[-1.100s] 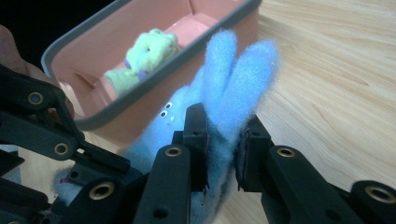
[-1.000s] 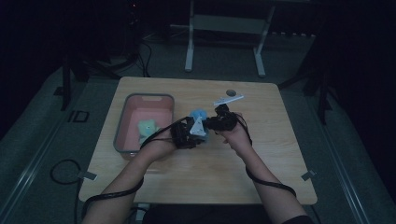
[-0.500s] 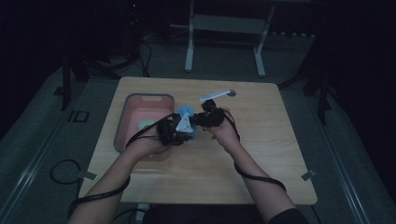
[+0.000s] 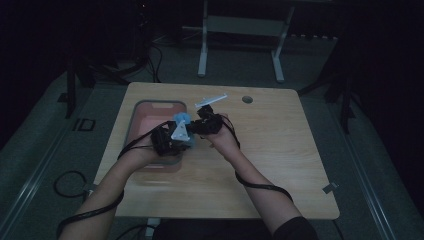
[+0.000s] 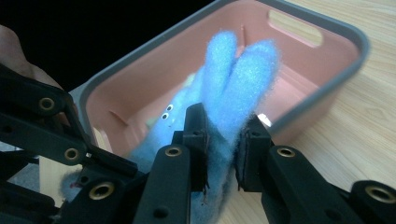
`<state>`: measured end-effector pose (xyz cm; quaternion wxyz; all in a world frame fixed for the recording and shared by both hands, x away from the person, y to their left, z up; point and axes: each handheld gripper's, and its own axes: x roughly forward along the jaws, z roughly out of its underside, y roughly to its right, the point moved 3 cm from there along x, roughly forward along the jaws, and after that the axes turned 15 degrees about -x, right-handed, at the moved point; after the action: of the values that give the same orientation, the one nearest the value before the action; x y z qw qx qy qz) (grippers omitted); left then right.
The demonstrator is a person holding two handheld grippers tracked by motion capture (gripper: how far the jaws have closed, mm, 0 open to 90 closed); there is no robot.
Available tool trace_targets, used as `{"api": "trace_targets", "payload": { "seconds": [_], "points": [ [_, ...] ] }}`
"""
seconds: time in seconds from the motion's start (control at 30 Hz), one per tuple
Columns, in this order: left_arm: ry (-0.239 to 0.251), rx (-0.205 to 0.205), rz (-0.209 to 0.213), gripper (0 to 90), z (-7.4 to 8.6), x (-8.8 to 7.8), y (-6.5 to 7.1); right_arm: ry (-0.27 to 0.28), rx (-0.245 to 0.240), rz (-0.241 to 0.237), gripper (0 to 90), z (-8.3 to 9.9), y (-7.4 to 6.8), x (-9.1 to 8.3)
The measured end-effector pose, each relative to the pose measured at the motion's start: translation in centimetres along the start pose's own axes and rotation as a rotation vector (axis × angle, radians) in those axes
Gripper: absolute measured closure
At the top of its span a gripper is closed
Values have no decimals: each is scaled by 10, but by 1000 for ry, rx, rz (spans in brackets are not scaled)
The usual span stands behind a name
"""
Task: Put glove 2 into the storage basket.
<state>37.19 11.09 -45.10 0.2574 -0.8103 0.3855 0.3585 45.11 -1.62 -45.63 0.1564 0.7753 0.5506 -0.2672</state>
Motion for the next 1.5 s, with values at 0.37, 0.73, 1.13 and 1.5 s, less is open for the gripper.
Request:
{"api": "trace_targets", "payload": {
  "seconds": [0.37, 0.73, 1.13, 1.5],
  "points": [
    [-28, -40, -33, 755, 32, -19, -17, 2, -7, -46, 771, -21, -17, 35],
    [-59, -75, -51, 756, 60, -21, -31, -11, 13, -80, 771, -24, -23, 67],
    [-81, -118, -37, 755, 74, 2, -43, -81, 28, -44, 768, -8, -11, 92],
    [-114, -162, -21, 752, 82, 15, -53, -185, -35, -12, 752, -10, -10, 112]
  ]
}}
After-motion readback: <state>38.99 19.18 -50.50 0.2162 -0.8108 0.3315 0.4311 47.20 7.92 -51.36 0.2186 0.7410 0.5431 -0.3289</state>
